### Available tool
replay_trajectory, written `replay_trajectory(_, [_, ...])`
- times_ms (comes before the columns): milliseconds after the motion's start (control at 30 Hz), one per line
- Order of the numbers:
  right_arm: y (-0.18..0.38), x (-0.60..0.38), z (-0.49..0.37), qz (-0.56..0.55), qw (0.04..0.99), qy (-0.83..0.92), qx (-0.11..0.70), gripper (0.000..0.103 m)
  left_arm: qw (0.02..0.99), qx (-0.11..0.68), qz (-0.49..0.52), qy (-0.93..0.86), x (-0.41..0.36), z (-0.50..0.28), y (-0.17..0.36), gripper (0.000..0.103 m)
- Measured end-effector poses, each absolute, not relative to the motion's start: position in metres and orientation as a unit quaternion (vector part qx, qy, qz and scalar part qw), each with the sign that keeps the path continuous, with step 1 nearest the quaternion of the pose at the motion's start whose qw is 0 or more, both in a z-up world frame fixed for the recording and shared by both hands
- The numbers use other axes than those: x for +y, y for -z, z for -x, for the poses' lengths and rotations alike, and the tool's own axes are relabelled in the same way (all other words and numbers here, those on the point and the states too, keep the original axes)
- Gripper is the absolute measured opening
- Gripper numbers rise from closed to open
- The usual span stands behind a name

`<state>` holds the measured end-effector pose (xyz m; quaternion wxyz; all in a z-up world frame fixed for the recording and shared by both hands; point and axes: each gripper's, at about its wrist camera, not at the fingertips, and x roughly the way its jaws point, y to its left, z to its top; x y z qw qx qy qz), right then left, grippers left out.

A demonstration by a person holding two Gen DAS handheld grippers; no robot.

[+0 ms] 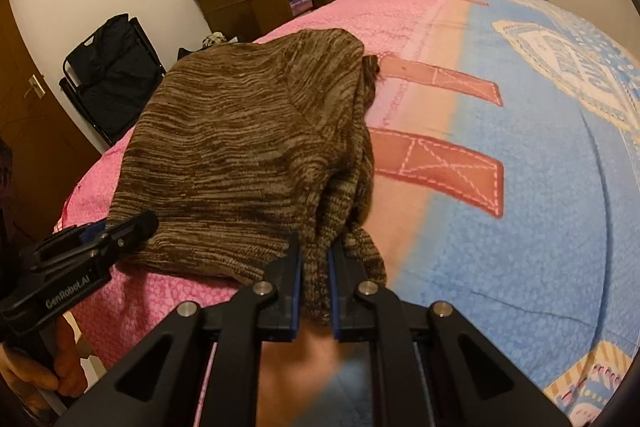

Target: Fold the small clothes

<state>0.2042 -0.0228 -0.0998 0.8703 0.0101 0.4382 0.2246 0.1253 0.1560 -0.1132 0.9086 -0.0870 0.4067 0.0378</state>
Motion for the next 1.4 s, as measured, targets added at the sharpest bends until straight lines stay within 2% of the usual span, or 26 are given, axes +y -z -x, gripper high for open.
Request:
replay_trajectory(33, [0.097,-0.025,-0.202,-0.008,0.875,-0.217,0.433,0.016,0.911,0.402,0.083,-0.042,0.158,-0.122,0.111,0.055])
replay_trajectory(67, [0.094,-0.027,-0.2,-0.004,0.881,-0.205,0.427,0.022,0.916,0.391,0.074,-0.054,0.16,-0.113,0.109,0.061])
replay_trajectory(100, [0.089,-0.031,-0.195,0.009,0.893,-0.177,0.414,0.038,0.919,0.385,0.067,-0.062,0.16,-0.108,0.108,0.063])
replay_trajectory(133, [0.083,-0.033,-0.189,0.026,0.905,-0.148,0.397,0.047,0.921,0.378,0.061,-0.069,0.16,-0.104,0.107,0.063])
replay_trajectory(167, [0.076,-0.034,-0.183,0.045,0.916,-0.126,0.378,0.061,0.924,0.372,0.057,-0.073,0.161,-0.099,0.106,0.063])
replay_trajectory(200, [0.07,-0.033,-0.177,0.065,0.924,-0.11,0.361,0.065,0.925,0.369,0.056,-0.074,0.16,-0.097,0.104,0.063])
replay_trajectory(333, [0.051,-0.025,-0.163,0.096,0.934,-0.101,0.33,0.065,0.93,0.356,0.053,-0.072,0.153,-0.091,0.091,0.063])
replay_trajectory(400, [0.045,-0.023,-0.157,0.091,0.932,-0.113,0.331,0.07,0.936,0.342,0.048,-0.068,0.147,-0.084,0.081,0.064])
replay_trajectory(500, [0.038,-0.022,-0.149,0.082,0.932,-0.12,0.332,0.081,0.942,0.327,0.04,-0.065,0.14,-0.078,0.07,0.074])
replay_trajectory(567, [0.035,-0.02,-0.144,0.076,0.932,-0.121,0.334,0.087,0.944,0.32,0.042,-0.06,0.137,-0.073,0.067,0.077])
replay_trajectory(867, [0.033,-0.028,-0.13,0.037,0.928,-0.118,0.352,0.088,0.935,0.35,0.038,-0.043,0.121,-0.065,0.065,0.077])
replay_trajectory(1100, [0.039,-0.039,-0.121,-0.013,0.908,-0.137,0.397,0.089,0.92,0.388,-0.014,-0.045,0.099,-0.063,0.068,0.077])
replay_trajectory(1400, [0.042,-0.053,-0.103,-0.034,0.901,-0.138,0.409,0.089,0.916,0.398,0.01,-0.041,0.095,-0.057,0.063,0.077])
